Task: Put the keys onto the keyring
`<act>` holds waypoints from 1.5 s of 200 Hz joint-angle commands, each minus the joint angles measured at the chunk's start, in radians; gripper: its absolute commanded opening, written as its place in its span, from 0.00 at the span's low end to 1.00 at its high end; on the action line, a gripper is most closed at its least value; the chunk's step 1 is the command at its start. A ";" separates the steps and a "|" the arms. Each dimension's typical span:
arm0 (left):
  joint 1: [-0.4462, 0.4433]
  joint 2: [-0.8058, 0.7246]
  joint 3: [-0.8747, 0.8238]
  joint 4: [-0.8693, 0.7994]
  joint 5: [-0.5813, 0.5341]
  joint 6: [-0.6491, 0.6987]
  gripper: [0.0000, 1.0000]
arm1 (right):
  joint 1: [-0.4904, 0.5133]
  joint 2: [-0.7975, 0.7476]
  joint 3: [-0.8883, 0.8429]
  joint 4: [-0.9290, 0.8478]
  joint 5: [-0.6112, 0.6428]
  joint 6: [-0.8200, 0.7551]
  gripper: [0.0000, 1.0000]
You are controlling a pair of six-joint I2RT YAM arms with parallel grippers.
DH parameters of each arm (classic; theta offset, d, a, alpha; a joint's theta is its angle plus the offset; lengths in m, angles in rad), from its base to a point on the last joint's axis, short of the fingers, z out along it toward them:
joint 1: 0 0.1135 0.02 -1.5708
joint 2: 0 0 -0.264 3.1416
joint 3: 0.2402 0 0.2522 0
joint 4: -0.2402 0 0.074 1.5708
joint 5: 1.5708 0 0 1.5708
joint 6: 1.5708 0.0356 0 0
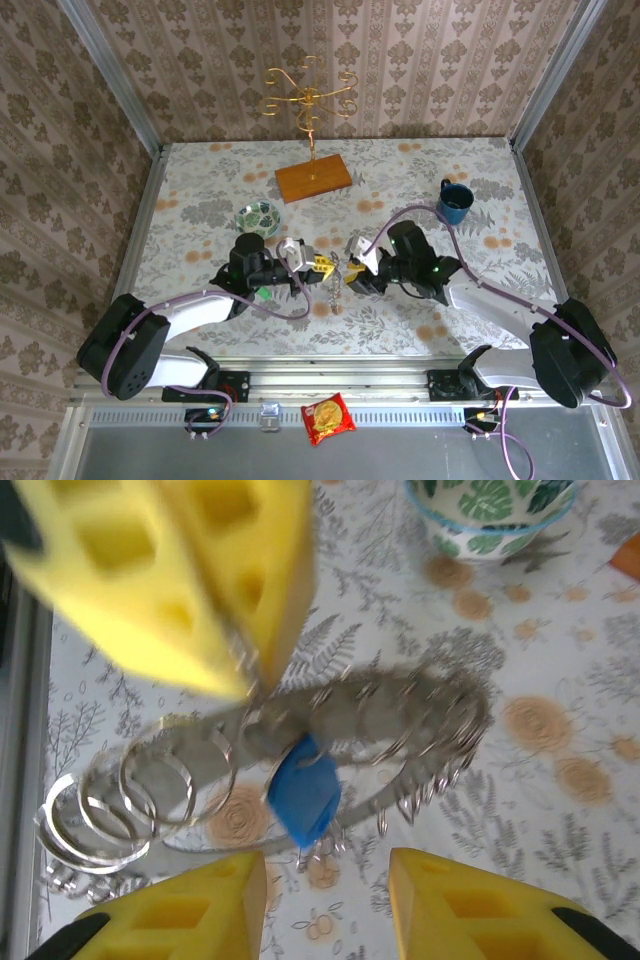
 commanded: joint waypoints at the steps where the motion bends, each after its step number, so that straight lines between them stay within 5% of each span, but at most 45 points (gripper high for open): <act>1: 0.016 0.014 -0.017 0.155 0.051 -0.098 0.00 | 0.037 -0.002 -0.036 0.099 0.051 0.016 0.39; 146: 0.017 0.025 -0.025 0.208 0.057 -0.148 0.00 | 0.105 0.000 -0.099 0.362 0.219 0.020 0.36; 181: 0.019 0.025 -0.024 0.209 0.057 -0.151 0.00 | 0.104 0.001 -0.100 0.380 0.225 0.003 0.26; 220: 0.024 0.021 -0.026 0.200 0.051 -0.148 0.00 | 0.103 -0.006 -0.098 0.362 0.239 -0.011 0.00; 300: 0.016 -0.019 0.014 -0.048 0.016 0.001 0.00 | 0.086 -0.092 -0.009 0.154 0.212 -0.064 0.00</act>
